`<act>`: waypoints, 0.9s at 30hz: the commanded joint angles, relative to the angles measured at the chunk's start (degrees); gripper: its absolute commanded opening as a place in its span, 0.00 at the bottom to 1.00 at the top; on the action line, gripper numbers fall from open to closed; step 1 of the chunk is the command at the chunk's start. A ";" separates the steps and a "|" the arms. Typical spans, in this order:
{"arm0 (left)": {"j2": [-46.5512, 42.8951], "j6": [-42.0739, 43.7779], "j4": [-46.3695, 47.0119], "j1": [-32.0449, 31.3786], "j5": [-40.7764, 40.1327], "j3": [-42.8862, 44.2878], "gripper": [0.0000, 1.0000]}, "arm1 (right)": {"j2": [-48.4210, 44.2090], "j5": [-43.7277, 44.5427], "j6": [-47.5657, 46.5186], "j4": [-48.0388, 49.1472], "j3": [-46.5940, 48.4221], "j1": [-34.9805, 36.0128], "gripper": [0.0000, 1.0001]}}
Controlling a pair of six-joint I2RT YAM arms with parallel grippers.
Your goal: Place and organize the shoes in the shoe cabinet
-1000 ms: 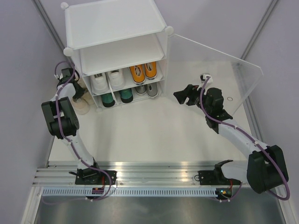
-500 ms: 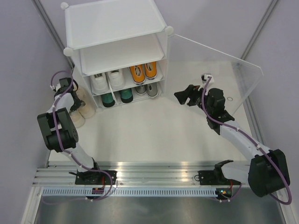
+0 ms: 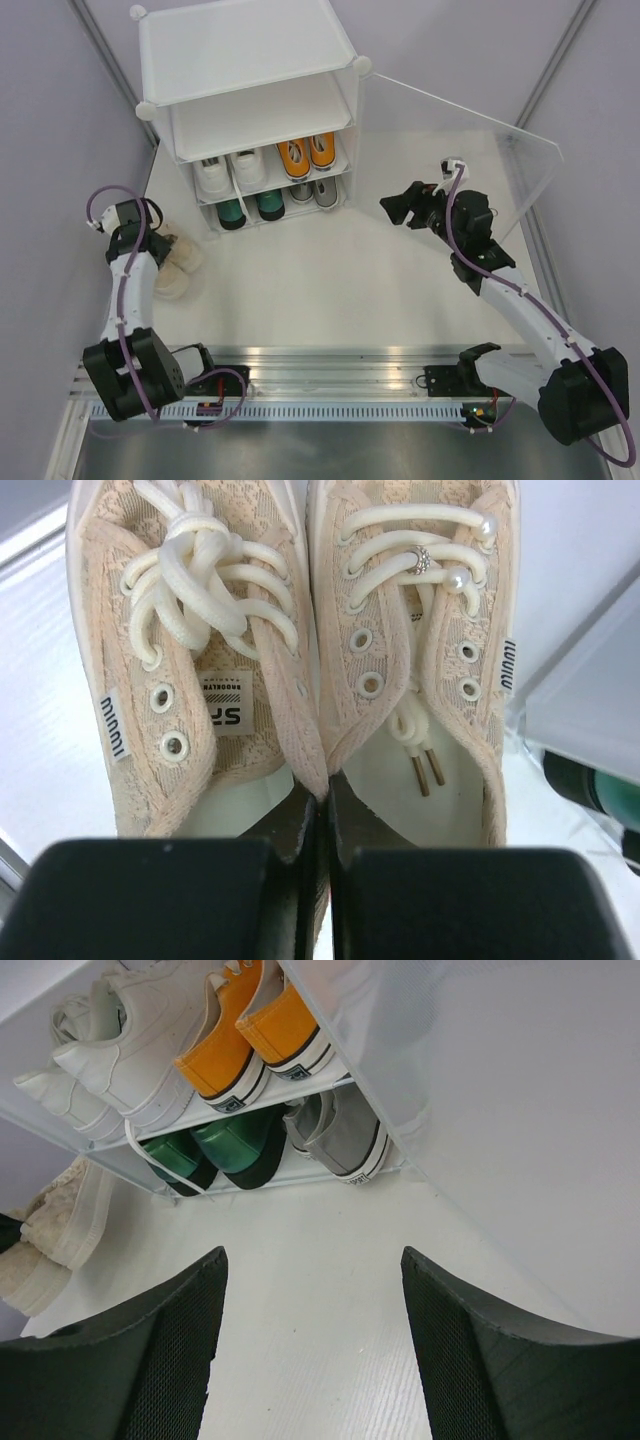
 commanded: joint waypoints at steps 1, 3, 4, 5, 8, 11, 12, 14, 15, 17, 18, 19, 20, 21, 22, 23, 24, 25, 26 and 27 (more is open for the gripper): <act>-10.57 -7.31 4.40 0.20 2.57 -3.30 0.02 | -2.84 1.79 1.37 -1.89 2.92 1.01 0.74; -14.63 -8.37 4.49 0.20 4.67 -6.47 0.02 | -3.28 5.98 0.75 -6.01 4.23 1.97 0.73; -18.13 -8.55 4.40 0.20 5.39 -7.26 0.02 | -3.46 6.88 0.23 -8.64 5.19 2.24 0.73; -19.81 -8.72 4.14 0.20 6.18 -8.49 0.02 | -3.72 7.67 -0.39 -9.44 5.47 2.33 0.73; -25.61 -9.87 2.91 0.11 11.27 -9.73 0.02 | -4.69 8.47 -0.74 -12.35 6.17 2.42 0.73; -31.14 -10.66 2.20 -0.94 16.02 -11.48 0.02 | -6.00 8.38 -1.01 -14.37 7.05 2.50 0.73; -32.74 -10.57 1.33 -1.46 16.37 -11.92 0.02 | -6.27 8.64 -1.09 -14.81 7.31 2.50 0.73; -35.72 -11.19 0.19 -3.39 16.47 -13.16 0.02 | -7.06 10.49 -1.01 -17.00 8.45 2.50 0.73; -38.44 -11.36 -1.21 -4.10 16.47 -13.51 0.02 | -7.24 10.84 -1.27 -17.71 8.89 2.50 0.73; -41.35 -12.24 -2.36 -6.55 16.55 -14.65 0.02 | -7.68 11.99 -1.71 -19.99 10.30 2.50 0.73; -43.45 -12.50 -3.50 -7.44 16.64 -15.00 0.02 | -7.85 13.20 -1.71 -20.52 10.65 2.50 0.73; -44.34 -12.85 -3.77 -8.14 16.73 -15.18 0.02 | -7.94 13.48 -1.71 -21.31 11.09 2.50 0.73; -44.96 -12.86 -3.86 -9.72 16.73 -15.62 0.02 | -8.21 13.65 -1.71 -21.49 11.27 2.50 0.73; -45.66 -13.03 -3.86 -10.51 16.73 -15.88 0.02 | -8.38 13.66 -1.54 -21.58 11.36 2.50 0.73; -45.76 -12.95 -3.95 -11.22 16.56 -15.97 0.02 | -8.47 13.48 -1.27 -21.76 11.53 2.50 0.73; -45.59 -13.03 -3.77 -12.97 16.47 -15.88 0.02 | -8.38 13.31 -1.18 -21.84 11.62 2.50 0.73; -45.41 -13.38 -3.86 -14.03 16.38 -15.88 0.02 | -8.38 13.31 -1.10 -21.93 11.71 2.59 0.73; -44.80 -13.47 -3.25 -15.17 16.38 -15.71 0.02 | -8.30 13.31 -1.01 -22.02 11.88 2.50 0.73; -44.44 -13.39 -2.55 -17.88 16.55 -15.62 0.02 | -8.03 13.13 -1.01 -22.11 11.97 2.50 0.73; -44.09 -12.95 -1.67 -18.51 16.55 -15.53 0.02 | -7.86 13.04 -1.27 -22.11 12.15 2.50 0.73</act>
